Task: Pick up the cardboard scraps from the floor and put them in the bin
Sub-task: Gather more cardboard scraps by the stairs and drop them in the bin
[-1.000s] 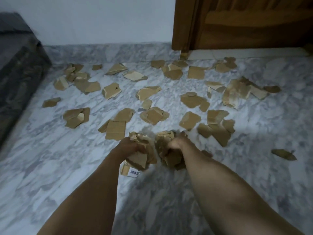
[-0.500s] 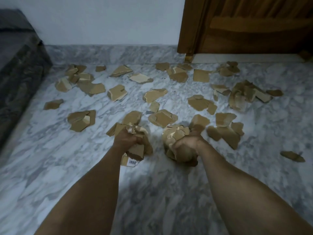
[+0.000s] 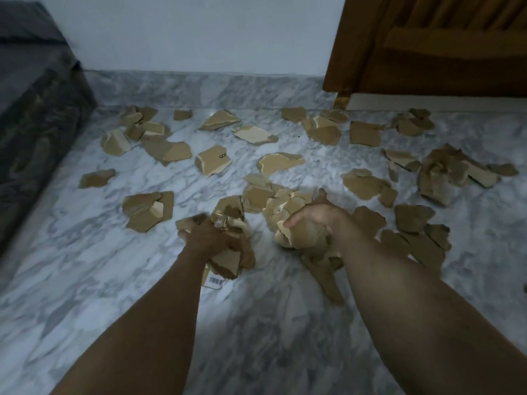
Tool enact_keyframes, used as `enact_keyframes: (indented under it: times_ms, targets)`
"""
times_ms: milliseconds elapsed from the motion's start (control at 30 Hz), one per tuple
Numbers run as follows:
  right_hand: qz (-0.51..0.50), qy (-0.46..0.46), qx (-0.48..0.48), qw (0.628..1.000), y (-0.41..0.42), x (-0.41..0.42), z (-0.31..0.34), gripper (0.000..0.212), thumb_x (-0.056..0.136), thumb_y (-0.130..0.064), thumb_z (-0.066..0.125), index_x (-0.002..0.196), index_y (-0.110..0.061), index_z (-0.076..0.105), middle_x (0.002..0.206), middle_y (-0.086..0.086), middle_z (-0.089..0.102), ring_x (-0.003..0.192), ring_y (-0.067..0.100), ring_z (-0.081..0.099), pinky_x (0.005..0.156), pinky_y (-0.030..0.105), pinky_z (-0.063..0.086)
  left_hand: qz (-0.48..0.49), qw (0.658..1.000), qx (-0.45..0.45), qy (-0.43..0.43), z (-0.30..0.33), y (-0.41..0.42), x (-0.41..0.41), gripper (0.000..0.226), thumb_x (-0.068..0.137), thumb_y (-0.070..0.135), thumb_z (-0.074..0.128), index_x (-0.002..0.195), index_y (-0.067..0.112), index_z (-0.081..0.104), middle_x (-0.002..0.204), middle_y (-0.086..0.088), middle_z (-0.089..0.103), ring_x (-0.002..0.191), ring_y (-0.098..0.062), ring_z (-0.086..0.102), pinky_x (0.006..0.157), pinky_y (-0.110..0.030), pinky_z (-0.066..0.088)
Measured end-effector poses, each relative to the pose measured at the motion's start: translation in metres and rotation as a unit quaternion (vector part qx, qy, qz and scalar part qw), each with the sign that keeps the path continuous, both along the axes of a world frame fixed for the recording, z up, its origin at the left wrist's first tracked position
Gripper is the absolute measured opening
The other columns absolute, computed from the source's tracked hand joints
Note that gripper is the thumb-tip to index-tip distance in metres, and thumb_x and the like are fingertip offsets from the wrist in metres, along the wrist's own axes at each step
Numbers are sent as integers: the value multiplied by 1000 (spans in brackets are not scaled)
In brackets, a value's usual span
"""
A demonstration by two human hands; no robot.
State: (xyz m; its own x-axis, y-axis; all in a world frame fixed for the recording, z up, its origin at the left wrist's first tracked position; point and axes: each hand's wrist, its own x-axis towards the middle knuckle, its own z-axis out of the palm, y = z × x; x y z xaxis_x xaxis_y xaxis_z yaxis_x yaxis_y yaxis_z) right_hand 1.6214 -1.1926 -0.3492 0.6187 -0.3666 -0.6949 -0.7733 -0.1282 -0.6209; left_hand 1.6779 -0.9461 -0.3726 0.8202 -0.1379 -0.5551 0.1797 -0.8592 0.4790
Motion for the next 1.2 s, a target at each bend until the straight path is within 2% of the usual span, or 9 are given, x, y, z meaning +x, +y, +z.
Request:
enact_keyframes:
  times_ms: [167,267,433,533,600,733,867,1067,1200]
  targets:
    - [106,88,-29,990,9,27,-8,121,50,-21,97,151,-5,33,154,13,39,137,39,41,96,44,47,-3,999,41,13,-2,-6,3,84,47,49,85,120,22,54,132,-11,48,121,-32,47,98,-39,44]
    - [86,58,-25,994,16,23,-22,118,51,-17,96,150,-5,35,154,14,39,137,39,41,95,45,49,25,999,-9,20,-17,-8,6,91,28,44,76,114,20,64,119,-7,63,108,-28,60,78,-32,52]
    - [28,-41,15,999,3,-1,-12,100,56,-15,94,143,-12,45,143,0,50,129,25,49,97,34,49,31,998,-57,19,4,-15,-8,69,34,32,77,101,16,71,100,-6,71,94,-26,69,80,-38,60]
    - [-32,-100,27,994,-20,-31,8,63,56,-17,93,111,-21,62,109,-8,64,93,9,59,72,26,50,-4,993,-119,16,16,-25,-29,38,49,22,83,86,19,71,88,-3,70,85,-22,67,78,-39,60]
    - [-57,-82,29,995,-40,-53,20,84,42,-30,96,119,-18,65,115,-4,67,102,17,63,80,31,53,-47,983,-175,27,26,-37,-42,26,67,5,83,78,23,69,79,5,67,76,-15,64,65,-28,56]
    - [-92,-27,33,995,-81,-109,30,100,30,-44,97,121,-19,67,126,4,66,119,26,60,103,43,47,-146,958,-242,59,40,-75,-63,34,76,-9,76,101,12,67,83,7,66,76,-9,62,59,-16,49]
    - [-170,-12,45,984,-91,-183,34,52,64,-19,90,111,-11,68,107,10,70,100,29,66,87,41,56,-199,952,-211,96,33,-119,-85,62,69,6,86,115,16,47,96,3,60,85,-11,61,65,-27,51]
    - [-233,-47,61,969,-103,-241,11,60,56,-11,93,112,-15,71,106,10,75,97,34,70,81,48,60,-211,967,-123,70,13,-161,-113,101,75,14,84,149,13,16,129,-12,53,114,-33,56,79,-34,45]
    - [-277,-109,49,953,-127,-242,4,52,59,-10,92,107,-17,73,105,6,75,95,29,71,79,41,60,-257,966,-7,-17,-1,-171,-111,86,71,25,85,144,17,41,140,-15,45,126,-34,47,86,-35,44]
